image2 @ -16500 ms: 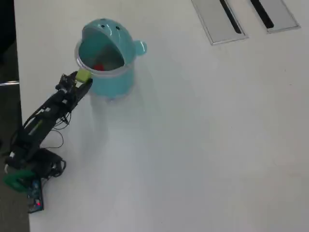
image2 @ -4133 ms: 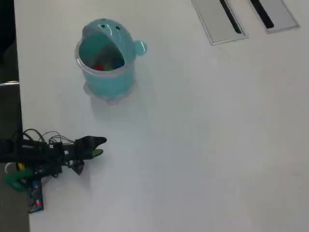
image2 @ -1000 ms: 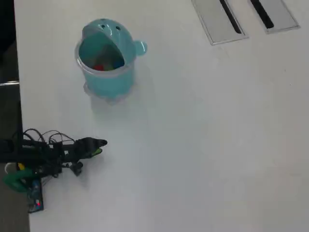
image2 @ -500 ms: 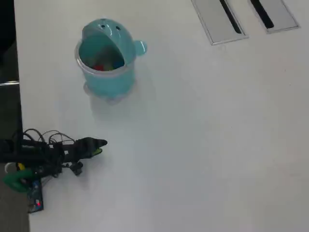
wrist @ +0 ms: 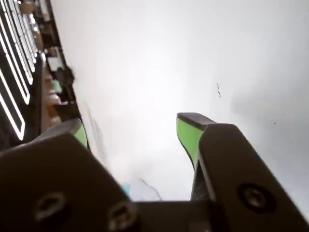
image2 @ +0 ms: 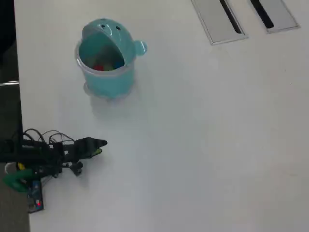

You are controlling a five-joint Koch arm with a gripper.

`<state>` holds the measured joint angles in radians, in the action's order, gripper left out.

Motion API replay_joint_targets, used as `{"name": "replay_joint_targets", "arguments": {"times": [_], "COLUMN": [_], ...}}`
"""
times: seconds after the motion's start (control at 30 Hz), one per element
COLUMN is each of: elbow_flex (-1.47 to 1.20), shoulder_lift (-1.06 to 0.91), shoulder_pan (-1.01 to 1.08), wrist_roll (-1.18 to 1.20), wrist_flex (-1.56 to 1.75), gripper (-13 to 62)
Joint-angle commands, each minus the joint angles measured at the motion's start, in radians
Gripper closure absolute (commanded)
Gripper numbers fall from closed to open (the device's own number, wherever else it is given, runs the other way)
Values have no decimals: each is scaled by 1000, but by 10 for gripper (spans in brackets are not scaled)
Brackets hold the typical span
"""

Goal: Grasp RGB lego blocks and put them in the bin one by one.

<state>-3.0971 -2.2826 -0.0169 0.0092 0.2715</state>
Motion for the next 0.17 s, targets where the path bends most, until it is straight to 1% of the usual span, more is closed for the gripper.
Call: {"name": "replay_joint_targets", "arguments": {"times": [0.0, 0.13], "elbow_flex": [-74, -74], "shoulder_lift": [-15, -15], "shoulder_pan": [-2, 0], "wrist_roll": [28, 28], "wrist_flex": [8, 8], "gripper": [148, 148]}}
